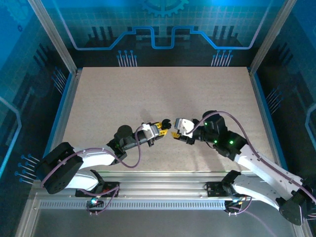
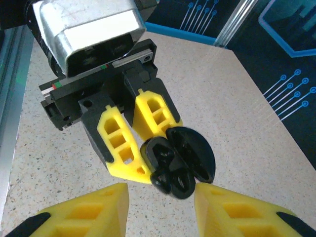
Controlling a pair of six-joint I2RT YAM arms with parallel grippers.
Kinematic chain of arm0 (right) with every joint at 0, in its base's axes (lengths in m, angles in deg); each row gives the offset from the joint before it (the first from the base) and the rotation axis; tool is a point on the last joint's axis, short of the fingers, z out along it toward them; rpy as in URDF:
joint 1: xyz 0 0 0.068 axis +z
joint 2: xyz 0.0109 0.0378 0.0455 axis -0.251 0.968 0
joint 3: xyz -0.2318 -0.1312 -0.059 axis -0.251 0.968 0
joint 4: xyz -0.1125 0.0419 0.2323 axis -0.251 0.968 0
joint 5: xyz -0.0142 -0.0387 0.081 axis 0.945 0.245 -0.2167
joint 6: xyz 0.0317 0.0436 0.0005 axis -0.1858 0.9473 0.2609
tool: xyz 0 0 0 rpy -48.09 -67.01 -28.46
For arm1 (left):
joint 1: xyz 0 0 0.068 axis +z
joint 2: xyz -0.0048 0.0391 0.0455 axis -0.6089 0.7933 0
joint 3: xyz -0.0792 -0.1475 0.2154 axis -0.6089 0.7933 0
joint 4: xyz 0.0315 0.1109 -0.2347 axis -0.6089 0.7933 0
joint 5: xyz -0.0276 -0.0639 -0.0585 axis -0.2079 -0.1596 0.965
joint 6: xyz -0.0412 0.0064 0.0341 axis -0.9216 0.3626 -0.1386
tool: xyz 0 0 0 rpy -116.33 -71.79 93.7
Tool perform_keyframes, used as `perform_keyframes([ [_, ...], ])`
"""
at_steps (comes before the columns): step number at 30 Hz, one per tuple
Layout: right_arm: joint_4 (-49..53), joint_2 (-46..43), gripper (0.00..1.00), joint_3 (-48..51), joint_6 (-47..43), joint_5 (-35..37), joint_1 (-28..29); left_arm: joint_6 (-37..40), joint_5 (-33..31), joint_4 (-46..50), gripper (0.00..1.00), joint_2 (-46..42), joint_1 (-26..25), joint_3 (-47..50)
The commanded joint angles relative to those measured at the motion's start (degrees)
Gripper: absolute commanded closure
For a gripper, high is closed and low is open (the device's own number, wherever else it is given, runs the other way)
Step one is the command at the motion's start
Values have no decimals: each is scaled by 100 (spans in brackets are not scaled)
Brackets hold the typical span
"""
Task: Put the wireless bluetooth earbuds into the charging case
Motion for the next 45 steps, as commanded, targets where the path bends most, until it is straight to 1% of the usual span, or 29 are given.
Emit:
perform_keyframes([
  [1,-348,-262,59,368,-87,-265,-105,-109,49,-293,81,-48,-7,51],
  [5,-692,-402,58,661,-369,-296,-109,-117,86,-255,81,-92,-7,49],
  [10,-781,-169,58,562,-416,-203,-112,-159,119,-246,81,-131,-10,48],
  [21,-1155,194,58,495,-348,-265,-113,-187,172,-220,81,-210,-11,66],
  [30,-1191,410,60,394,-366,-515,-112,-153,155,-171,81,-284,-13,84],
  [37,-1202,460,60,334,-400,-581,-112,-126,141,-102,81,-343,-8,84],
  [45,-904,458,64,229,-560,-776,-10,-91,141,-98,81,-360,-9,84],
])
